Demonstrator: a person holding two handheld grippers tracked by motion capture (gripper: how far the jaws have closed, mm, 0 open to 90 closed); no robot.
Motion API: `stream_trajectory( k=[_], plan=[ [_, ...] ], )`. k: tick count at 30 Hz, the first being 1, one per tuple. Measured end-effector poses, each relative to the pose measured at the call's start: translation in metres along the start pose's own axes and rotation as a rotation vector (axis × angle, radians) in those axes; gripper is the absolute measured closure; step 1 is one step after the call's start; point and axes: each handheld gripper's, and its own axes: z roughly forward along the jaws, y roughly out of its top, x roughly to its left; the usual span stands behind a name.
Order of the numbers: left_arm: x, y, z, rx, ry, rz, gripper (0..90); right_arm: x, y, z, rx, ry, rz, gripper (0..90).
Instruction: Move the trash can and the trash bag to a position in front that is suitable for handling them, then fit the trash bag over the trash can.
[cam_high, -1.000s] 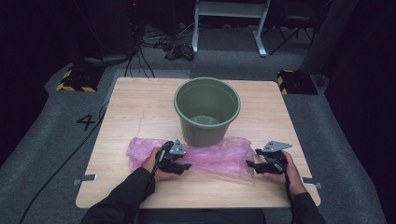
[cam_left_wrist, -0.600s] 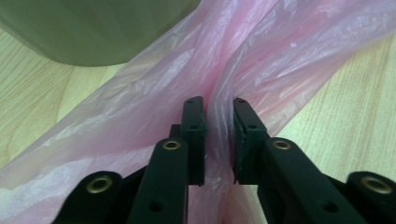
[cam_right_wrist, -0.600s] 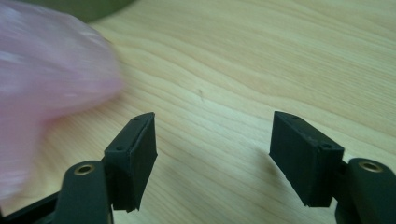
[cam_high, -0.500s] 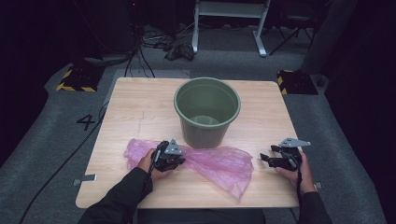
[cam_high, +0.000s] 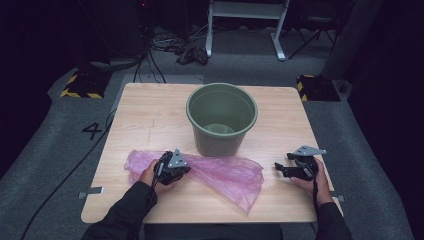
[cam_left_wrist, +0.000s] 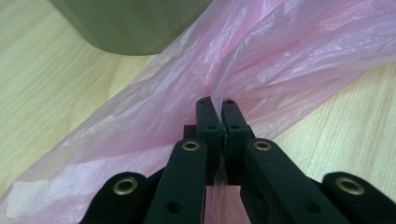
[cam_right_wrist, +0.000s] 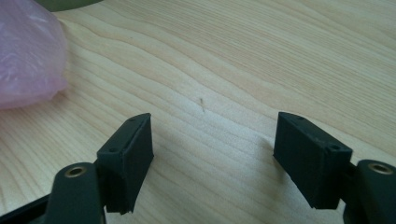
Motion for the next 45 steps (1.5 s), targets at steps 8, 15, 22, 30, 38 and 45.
stream_trajectory(
  k=[8, 15, 22, 30, 38, 45],
  plan=[
    [0.004, -0.006, -0.013, -0.039, 0.034, -0.014, 89.2, -0.001, 0.004, 0.005, 0.007, -0.002, -0.001, 24.0],
    [0.008, -0.009, -0.021, -0.070, 0.043, -0.019, 89.4, 0.000, 0.007, 0.009, 0.017, -0.005, 0.004, 17.9],
    [0.006, -0.007, -0.027, -0.104, 0.050, -0.003, 89.4, 0.001, 0.007, 0.009, 0.018, -0.010, 0.004, 17.9],
    [0.003, -0.006, -0.039, -0.160, 0.055, -0.001, 89.5, 0.001, 0.007, 0.009, 0.018, -0.007, 0.010, 17.8],
    [-0.005, 0.002, -0.054, -0.236, 0.047, 0.025, 89.6, 0.001, 0.007, 0.009, 0.018, -0.007, 0.010, 17.8],
    [-0.011, 0.009, -0.062, -0.276, 0.048, 0.042, 89.5, 0.001, 0.007, 0.009, 0.018, -0.010, 0.009, 17.8]
  ],
)
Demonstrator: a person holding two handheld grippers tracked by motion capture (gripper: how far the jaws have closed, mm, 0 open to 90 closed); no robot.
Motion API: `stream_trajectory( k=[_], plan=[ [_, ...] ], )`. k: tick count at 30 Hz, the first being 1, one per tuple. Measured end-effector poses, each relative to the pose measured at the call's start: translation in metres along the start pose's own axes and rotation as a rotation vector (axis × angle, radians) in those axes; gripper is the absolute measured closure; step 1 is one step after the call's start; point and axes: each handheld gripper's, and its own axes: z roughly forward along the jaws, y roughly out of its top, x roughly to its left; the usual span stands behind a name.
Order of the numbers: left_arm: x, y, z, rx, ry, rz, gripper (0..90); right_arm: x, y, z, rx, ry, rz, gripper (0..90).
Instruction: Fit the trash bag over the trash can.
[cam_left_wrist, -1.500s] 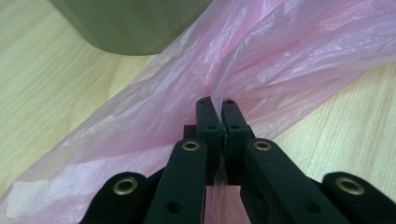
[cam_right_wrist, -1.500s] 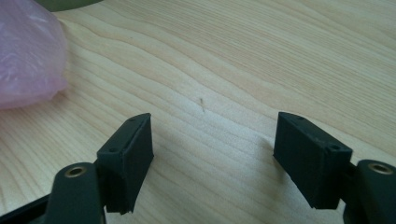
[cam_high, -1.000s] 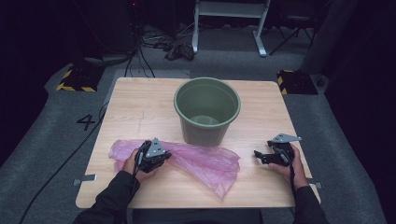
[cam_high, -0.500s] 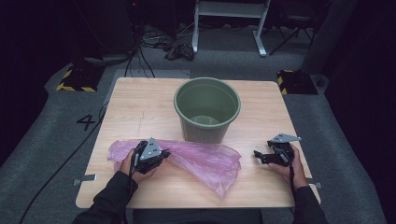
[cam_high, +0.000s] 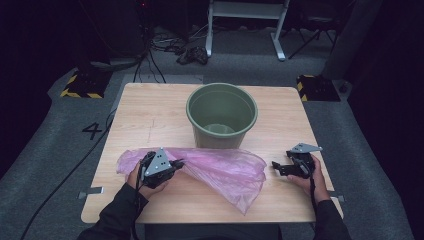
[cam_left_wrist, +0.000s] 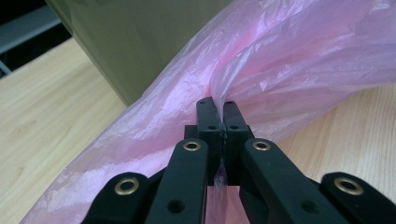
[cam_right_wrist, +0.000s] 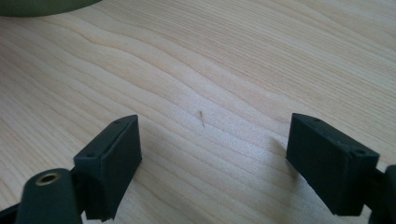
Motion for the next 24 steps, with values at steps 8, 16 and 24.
stream_trajectory(
  k=[8, 16, 24],
  plan=[
    [0.001, 0.010, -0.017, -0.094, 0.023, 0.013, 89.6, 0.002, -0.003, -0.003, -0.002, -0.014, 0.011, 17.9],
    [0.006, 0.015, -0.037, -0.210, 0.012, 0.002, 89.6, 0.002, -0.003, -0.003, -0.002, -0.012, 0.013, 17.9],
    [0.011, 0.026, -0.051, -0.256, 0.056, -0.005, 89.6, 0.002, -0.003, -0.003, -0.002, -0.014, 0.014, 17.9]
  ],
)
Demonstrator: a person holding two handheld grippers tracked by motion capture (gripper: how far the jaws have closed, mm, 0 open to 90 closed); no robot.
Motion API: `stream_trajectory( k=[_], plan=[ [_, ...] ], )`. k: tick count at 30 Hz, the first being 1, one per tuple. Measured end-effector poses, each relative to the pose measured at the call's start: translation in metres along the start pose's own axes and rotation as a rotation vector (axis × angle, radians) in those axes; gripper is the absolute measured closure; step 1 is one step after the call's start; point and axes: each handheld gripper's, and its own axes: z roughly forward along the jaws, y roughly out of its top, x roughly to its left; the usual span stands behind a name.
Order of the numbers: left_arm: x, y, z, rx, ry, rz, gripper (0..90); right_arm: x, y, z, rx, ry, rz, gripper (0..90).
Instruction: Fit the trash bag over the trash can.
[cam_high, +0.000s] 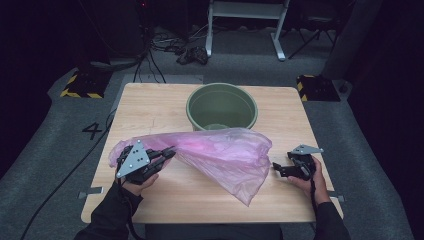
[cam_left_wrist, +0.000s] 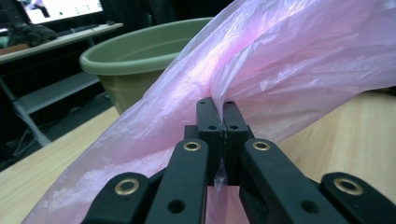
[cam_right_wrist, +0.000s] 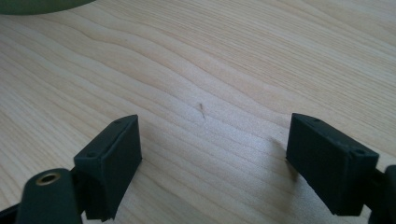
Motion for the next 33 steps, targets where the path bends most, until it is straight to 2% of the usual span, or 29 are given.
stream_trajectory(
  k=[11, 14, 18, 23, 25, 26, 27, 28, 30, 33],
  plan=[
    [0.014, 0.008, -0.006, -0.033, 0.069, -0.037, 89.6, 0.000, 0.000, 0.000, -0.001, -0.001, -0.001, 17.9],
    [0.018, 0.011, -0.005, -0.038, 0.084, -0.036, 89.6, 0.000, 0.000, 0.000, -0.001, -0.002, 0.000, 17.9],
    [0.025, 0.017, -0.002, -0.033, 0.116, -0.030, 89.6, 0.000, 0.000, 0.000, -0.001, -0.002, 0.001, 17.9],
    [0.035, 0.030, 0.005, 0.005, 0.166, 0.017, 89.7, 0.000, 0.000, 0.000, 0.001, 0.001, -0.002, 18.3],
    [0.037, 0.032, 0.006, 0.000, 0.169, 0.012, 89.7, 0.000, 0.000, 0.000, 0.000, 0.005, -0.003, 18.5],
    [0.041, 0.035, 0.007, 0.004, 0.181, 0.014, 89.7, -0.001, 0.000, 0.000, -0.001, 0.005, -0.003, 22.3],
    [0.041, 0.035, 0.007, 0.004, 0.181, 0.014, 89.6, -0.001, 0.000, 0.000, -0.001, 0.005, -0.003, 22.3],
    [0.045, 0.038, 0.010, 0.012, 0.204, 0.024, 89.7, -0.001, 0.002, -0.002, -0.004, 0.012, 0.005, 27.4],
    [0.048, 0.040, 0.013, 0.017, 0.219, 0.028, 89.7, -0.003, 0.005, -0.007, -0.036, 0.033, 0.020, 27.5],
    [0.053, 0.041, 0.015, 0.023, 0.227, 0.029, 89.7, -0.003, 0.008, -0.013, -0.067, 0.036, 0.036, 29.0]
  ],
)
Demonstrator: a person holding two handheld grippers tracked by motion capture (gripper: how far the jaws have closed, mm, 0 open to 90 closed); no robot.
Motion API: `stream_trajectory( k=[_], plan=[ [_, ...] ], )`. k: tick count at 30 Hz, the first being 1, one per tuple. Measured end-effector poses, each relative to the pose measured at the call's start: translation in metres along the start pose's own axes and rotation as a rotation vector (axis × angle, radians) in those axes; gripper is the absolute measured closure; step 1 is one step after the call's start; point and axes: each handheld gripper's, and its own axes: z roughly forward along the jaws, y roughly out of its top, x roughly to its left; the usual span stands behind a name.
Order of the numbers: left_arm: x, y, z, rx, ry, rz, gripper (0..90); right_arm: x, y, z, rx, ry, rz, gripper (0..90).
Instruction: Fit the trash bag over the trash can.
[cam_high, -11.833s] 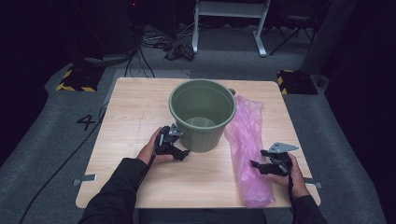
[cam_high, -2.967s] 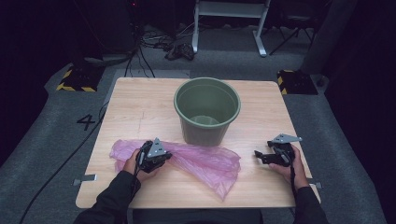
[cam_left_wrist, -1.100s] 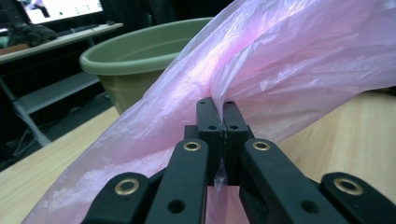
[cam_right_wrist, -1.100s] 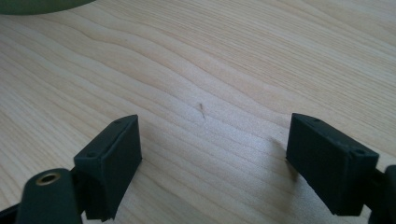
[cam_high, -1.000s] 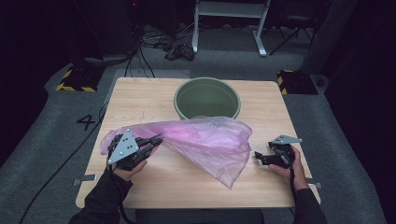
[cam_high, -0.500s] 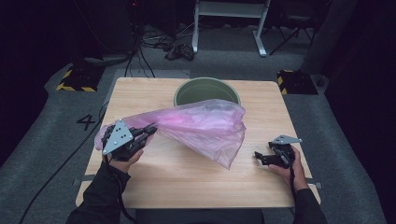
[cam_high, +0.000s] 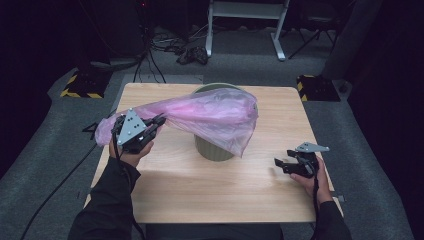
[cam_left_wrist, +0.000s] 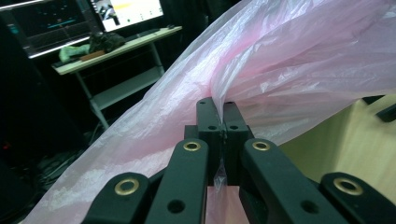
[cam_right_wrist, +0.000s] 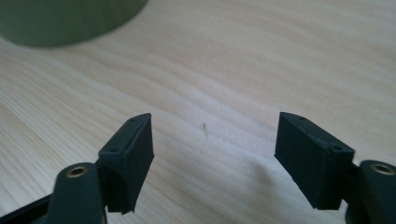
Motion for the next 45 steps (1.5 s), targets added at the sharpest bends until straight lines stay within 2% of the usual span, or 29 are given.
stream_trajectory(
  k=[1, 2, 3, 4, 5, 7, 10, 13, 19, 20, 22, 24, 27, 29, 31, 34, 35, 37, 40, 41, 43, 44, 45],
  plan=[
    [0.003, 0.001, 0.004, 0.010, 0.010, 0.003, 89.7, 0.000, 0.008, -0.010, -0.032, 0.001, -0.003, 28.9],
    [0.003, 0.001, 0.004, 0.010, 0.010, 0.003, 89.7, 0.000, 0.008, -0.010, -0.032, 0.001, -0.003, 28.9],
    [0.006, 0.002, 0.007, 0.016, 0.016, -0.002, 89.7, 0.000, 0.016, -0.021, -0.067, 0.009, -0.011, 28.9],
    [0.006, 0.002, 0.007, 0.016, 0.016, -0.002, 89.7, 0.000, 0.016, -0.021, -0.067, 0.009, -0.011, 28.9],
    [0.007, 0.002, 0.010, 0.026, 0.027, 0.001, 89.7, -0.001, 0.025, -0.033, -0.103, 0.023, -0.011, 28.9],
    [0.008, 0.002, 0.012, 0.035, 0.032, 0.002, 89.6, -0.001, 0.033, -0.044, -0.133, 0.017, -0.026, 28.8],
    [0.010, 0.002, 0.018, 0.052, 0.053, 0.005, 89.7, 0.001, 0.047, -0.056, -0.165, 0.027, -0.046, 28.6],
    [0.014, 0.002, 0.023, 0.066, 0.072, 0.000, 89.7, 0.005, 0.066, -0.067, -0.216, 0.061, -0.053, 29.0],
    [0.019, 0.006, 0.032, 0.081, 0.109, 0.009, 89.6, 0.029, 0.111, -0.081, -0.286, 0.106, -0.130, 29.9],
    [0.019, 0.006, 0.032, 0.081, 0.109, 0.009, 89.7, 0.029, 0.111, -0.081, -0.286, 0.106, -0.130, 29.9],
    [0.019, 0.008, 0.036, 0.091, 0.120, 0.021, 89.7, 0.043, 0.131, -0.081, -0.303, 0.143, -0.159, 31.4],
    [0.018, 0.008, 0.037, 0.094, 0.119, 0.026, 89.7, 0.045, 0.135, -0.080, -0.304, 0.150, -0.162, 31.7],
    [0.017, 0.009, 0.040, 0.103, 0.122, 0.042, 89.6, 0.060, 0.157, -0.072, -0.303, 0.168, -0.194, 34.0],
    [0.016, 0.009, 0.040, 0.104, 0.119, 0.044, 89.7, 0.062, 0.160, -0.071, -0.301, 0.170, -0.203, 34.6],
    [0.013, 0.010, 0.041, 0.106, 0.119, 0.059, 89.6, 0.072, 0.171, -0.064, -0.287, 0.176, -0.235, 38.4],
    [0.012, 0.010, 0.041, 0.111, 0.123, 0.067, 89.7, 0.079, 0.178, -0.058, -0.276, 0.187, -0.246, 40.1],
    [0.012, 0.011, 0.042, 0.111, 0.124, 0.074, 89.6, 0.085, 0.185, -0.052, -0.250, 0.184, -0.266, 43.8],
    [0.011, 0.012, 0.042, 0.111, 0.125, 0.075, 89.6, 0.089, 0.188, -0.048, -0.235, 0.180, -0.272, 45.0],
    [0.010, 0.013, 0.042, 0.109, 0.132, 0.085, 89.6, 0.096, 0.196, -0.035, -0.192, 0.181, -0.284, 51.5],
    [0.009, 0.013, 0.042, 0.111, 0.145, 0.095, 89.6, 0.101, 0.201, -0.026, -0.148, 0.185, -0.298, 60.5],
    [0.010, 0.013, 0.042, 0.113, 0.145, 0.101, 89.6, 0.102, 0.203, -0.023, -0.126, 0.177, -0.302, 62.1],
    [0.010, 0.014, 0.042, 0.113, 0.141, 0.104, 89.6, 0.106, 0.206, -0.016, -0.088, 0.150, -0.303, 67.6],
    [0.011, 0.014, 0.041, 0.108, 0.137, 0.102, 89.6, 0.108, 0.208, -0.013, -0.079, 0.156, -0.302, 69.5]
  ],
)
